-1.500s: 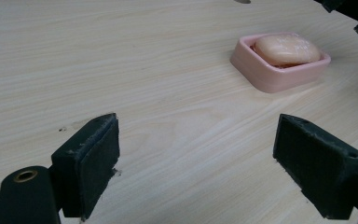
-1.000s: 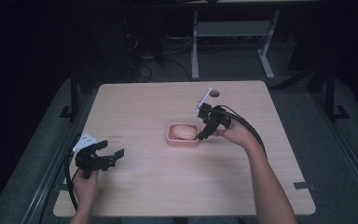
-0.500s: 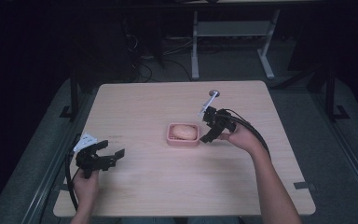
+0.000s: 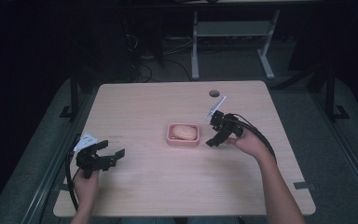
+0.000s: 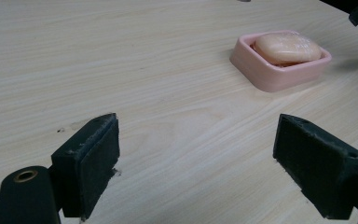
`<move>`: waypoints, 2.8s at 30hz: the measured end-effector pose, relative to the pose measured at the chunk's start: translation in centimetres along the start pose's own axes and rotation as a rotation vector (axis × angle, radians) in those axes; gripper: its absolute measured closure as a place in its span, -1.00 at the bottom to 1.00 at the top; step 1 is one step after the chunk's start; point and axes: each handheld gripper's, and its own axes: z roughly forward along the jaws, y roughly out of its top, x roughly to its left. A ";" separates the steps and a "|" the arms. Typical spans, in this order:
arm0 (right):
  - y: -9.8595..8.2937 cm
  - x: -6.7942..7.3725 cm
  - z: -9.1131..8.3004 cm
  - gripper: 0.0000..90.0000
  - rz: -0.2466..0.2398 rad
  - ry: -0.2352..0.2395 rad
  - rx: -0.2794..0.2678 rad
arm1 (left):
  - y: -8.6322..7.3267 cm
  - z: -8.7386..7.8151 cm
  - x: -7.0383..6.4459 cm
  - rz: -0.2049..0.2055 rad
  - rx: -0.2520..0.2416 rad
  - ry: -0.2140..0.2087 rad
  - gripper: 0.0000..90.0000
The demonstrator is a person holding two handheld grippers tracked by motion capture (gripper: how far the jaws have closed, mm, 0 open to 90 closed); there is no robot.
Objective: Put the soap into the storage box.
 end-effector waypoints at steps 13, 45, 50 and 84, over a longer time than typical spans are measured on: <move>-1.8 0.1 -0.4 -0.45 0.029 0.002 -0.012 | 0.0 0.1 -0.1 0.003 0.002 0.001 -0.68; -7.0 1.5 -0.4 -0.45 0.088 0.002 -0.031 | 0.0 0.3 -0.1 0.019 0.015 0.002 -0.68; -7.9 1.7 -0.7 -0.45 0.106 0.006 -0.045 | 0.0 0.3 -0.2 0.022 0.022 0.001 -0.68; -13.9 4.9 -1.9 -0.46 0.156 -0.013 -0.120 | 0.1 0.6 -0.7 0.029 0.026 -0.008 -0.68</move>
